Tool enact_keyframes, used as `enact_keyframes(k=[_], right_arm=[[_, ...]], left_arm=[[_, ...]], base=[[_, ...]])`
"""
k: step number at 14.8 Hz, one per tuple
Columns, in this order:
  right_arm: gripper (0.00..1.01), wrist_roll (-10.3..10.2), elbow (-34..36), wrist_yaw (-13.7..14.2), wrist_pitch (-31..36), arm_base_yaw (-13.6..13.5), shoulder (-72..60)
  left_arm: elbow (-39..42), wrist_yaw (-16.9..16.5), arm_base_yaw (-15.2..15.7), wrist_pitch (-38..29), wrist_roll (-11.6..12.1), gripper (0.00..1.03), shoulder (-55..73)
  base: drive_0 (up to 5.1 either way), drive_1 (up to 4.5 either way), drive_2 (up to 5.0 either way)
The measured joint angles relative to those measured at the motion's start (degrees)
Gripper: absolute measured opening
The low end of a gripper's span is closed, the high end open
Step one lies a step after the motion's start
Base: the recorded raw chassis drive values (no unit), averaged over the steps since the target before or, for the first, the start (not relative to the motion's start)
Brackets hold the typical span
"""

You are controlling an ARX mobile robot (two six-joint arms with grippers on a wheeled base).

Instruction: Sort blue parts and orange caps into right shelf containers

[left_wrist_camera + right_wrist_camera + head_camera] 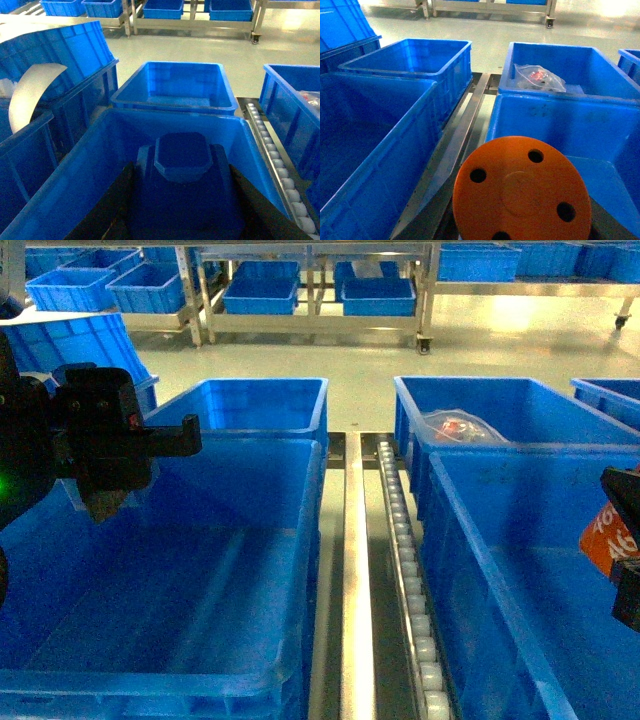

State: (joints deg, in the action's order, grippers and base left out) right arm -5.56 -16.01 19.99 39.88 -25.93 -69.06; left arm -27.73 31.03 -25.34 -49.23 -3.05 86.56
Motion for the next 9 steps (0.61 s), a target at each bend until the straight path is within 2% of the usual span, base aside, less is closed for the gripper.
enact_keyframes(k=[9], right_arm=[[0.44, 0.0, 0.0, 0.0, 0.02, 0.0, 0.0]], left_arm=[[0.0, 0.04, 0.07, 0.04, 0.0, 0.4, 0.0]], base=[[0.0, 0.0, 0.0]])
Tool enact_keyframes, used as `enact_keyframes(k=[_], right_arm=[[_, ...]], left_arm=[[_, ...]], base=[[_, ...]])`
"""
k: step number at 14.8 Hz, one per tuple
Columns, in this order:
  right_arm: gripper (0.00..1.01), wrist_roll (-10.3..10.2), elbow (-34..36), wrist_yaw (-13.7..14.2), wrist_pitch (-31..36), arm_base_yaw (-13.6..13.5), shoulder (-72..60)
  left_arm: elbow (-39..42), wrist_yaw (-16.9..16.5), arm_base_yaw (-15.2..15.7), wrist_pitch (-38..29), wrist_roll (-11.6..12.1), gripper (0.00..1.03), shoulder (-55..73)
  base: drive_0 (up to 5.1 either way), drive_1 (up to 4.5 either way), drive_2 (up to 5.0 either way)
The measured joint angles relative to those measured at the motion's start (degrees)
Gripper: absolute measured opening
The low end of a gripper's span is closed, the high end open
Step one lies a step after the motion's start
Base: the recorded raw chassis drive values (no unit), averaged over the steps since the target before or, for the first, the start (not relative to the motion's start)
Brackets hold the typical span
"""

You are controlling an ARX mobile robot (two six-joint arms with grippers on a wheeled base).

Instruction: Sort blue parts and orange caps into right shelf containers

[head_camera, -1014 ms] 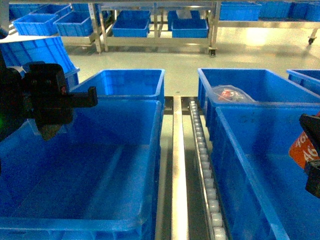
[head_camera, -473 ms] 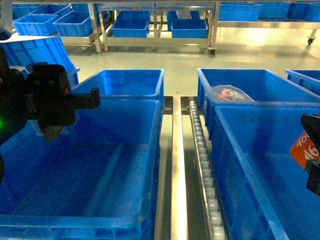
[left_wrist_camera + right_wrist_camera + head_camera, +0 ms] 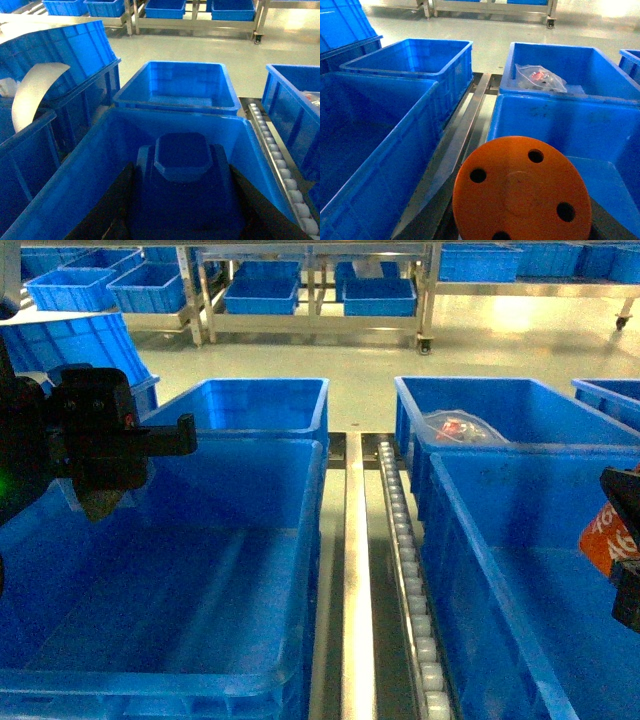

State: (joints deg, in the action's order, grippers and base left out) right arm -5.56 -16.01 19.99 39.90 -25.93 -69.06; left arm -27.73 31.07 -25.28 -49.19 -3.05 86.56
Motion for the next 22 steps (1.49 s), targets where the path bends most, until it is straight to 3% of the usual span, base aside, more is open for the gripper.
enact_keyframes(k=[11, 12, 15, 16, 17, 22], right_arm=[[0.45, 0.07, 0.0, 0.0, 0.0, 0.0, 0.0], [0.59, 0.0, 0.0, -0.02, 0.0, 0.0, 0.0], [0.97, 0.0, 0.0, 0.0, 0.02, 0.0, 0.0], [0.99, 0.0, 0.0, 0.0, 0.02, 0.0, 0.0], [0.98, 0.0, 0.0, 0.0, 0.02, 0.0, 0.0], [0.98, 0.0, 0.02, 0.0, 0.02, 0.0, 0.0]], left_arm=[[0.0, 0.0, -0.02, 0.0, 0.0, 0.4, 0.0], [0.0, 0.0, -0.02, 0.0, -0.09, 0.45, 0.0], [0.0, 0.0, -0.02, -0.04, -0.11, 0.83, 0.0], [0.0, 0.0, 0.0, -0.04, -0.11, 0.96, 0.0], [0.0, 0.0, 0.0, -0.04, -0.02, 0.99, 0.0], [0.0, 0.0, -0.02, -0.04, -0.04, 0.98, 0.0]], base=[[0.0, 0.0, 0.0], [0.0, 0.0, 0.0], [0.0, 0.0, 0.0], [0.0, 0.0, 0.0], [0.0, 0.0, 0.0], [0.0, 0.0, 0.0]])
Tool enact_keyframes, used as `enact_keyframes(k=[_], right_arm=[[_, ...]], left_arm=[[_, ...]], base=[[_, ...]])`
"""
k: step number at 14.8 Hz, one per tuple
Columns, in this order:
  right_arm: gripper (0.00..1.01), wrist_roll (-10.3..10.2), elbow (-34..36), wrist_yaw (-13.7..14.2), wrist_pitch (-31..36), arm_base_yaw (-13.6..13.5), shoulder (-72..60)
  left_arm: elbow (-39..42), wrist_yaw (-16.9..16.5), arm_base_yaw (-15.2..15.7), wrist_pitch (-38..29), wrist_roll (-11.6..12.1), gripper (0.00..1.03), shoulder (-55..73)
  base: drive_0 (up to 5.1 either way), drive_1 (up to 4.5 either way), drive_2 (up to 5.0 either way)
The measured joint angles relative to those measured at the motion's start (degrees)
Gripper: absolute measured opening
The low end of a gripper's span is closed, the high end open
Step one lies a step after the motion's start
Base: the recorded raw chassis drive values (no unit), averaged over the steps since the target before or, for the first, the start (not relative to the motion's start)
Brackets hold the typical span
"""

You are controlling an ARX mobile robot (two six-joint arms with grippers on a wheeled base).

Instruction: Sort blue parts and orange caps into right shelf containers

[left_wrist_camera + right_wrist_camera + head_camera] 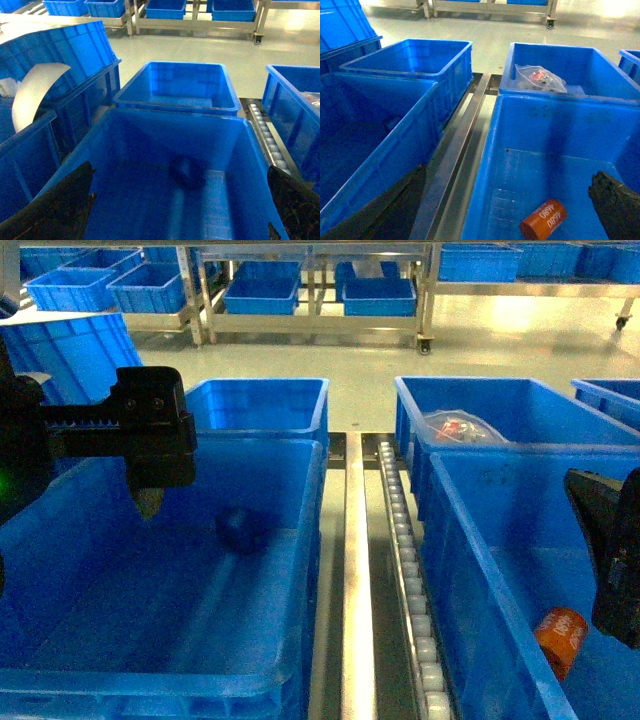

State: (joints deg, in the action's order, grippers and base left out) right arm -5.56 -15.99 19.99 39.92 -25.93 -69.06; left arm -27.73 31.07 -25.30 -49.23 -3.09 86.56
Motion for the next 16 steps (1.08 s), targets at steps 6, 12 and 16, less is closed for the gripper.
enact_keyframes(k=[6, 12, 16], right_arm=[[0.98, 0.0, -0.02, 0.0, 0.0, 0.0, 0.0], [0.98, 0.0, 0.0, -0.02, -0.07, 0.0, -0.04], [0.98, 0.0, -0.02, -0.02, -0.07, 0.0, -0.22]], left_arm=[[0.0, 0.0, 0.0, 0.0, 0.0, 0.98, 0.0], [0.0, 0.07, 0.0, 0.02, 0.0, 0.98, 0.02], [0.0, -0.07, 0.02, 0.09, 0.0, 0.98, 0.02]], base=[[0.0, 0.0, 0.0], [0.0, 0.0, 0.0], [0.0, 0.0, 0.0]])
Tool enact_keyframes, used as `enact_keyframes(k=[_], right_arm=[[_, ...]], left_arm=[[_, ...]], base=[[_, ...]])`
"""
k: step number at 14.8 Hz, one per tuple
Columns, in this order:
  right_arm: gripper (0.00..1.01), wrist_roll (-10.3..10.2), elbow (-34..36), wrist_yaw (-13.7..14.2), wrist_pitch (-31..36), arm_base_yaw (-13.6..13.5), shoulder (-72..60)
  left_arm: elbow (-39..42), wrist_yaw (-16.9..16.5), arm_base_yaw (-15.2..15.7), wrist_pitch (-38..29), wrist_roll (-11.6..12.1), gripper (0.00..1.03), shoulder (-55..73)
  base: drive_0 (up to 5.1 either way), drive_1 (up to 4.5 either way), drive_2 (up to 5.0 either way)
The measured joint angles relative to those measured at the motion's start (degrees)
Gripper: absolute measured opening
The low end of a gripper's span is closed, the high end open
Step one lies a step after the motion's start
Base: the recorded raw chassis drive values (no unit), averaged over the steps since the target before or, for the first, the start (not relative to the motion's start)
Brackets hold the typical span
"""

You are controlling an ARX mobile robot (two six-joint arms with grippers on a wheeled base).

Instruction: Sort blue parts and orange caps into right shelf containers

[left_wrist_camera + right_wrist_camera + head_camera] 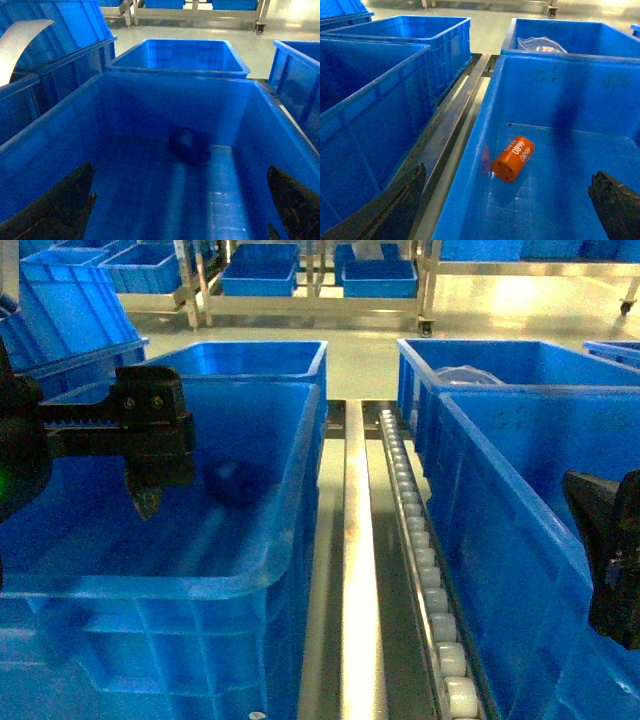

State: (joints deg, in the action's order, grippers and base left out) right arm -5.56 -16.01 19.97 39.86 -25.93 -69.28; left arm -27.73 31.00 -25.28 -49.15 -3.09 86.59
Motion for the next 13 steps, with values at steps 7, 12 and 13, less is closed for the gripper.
enact_keyframes(k=[7, 12, 13], right_arm=[[0.98, 0.0, 0.0, 0.0, 0.09, 0.0, 0.0], [0.98, 0.0, 0.0, 0.0, 0.13, 0.04, 0.0], [0.98, 0.0, 0.0, 0.0, 0.11, 0.04, 0.0]], left_arm=[[0.0, 0.07, -0.02, -0.11, 0.0, 0.98, 0.0], [-0.04, 0.33, 0.07, -0.61, -0.39, 0.98, 0.0], [-0.15, 0.33, 0.15, -0.66, -0.59, 0.98, -0.04]], base=[[0.0, -0.14, 0.1], [0.1, -4.25, 4.4], [0.1, -4.21, 4.4]])
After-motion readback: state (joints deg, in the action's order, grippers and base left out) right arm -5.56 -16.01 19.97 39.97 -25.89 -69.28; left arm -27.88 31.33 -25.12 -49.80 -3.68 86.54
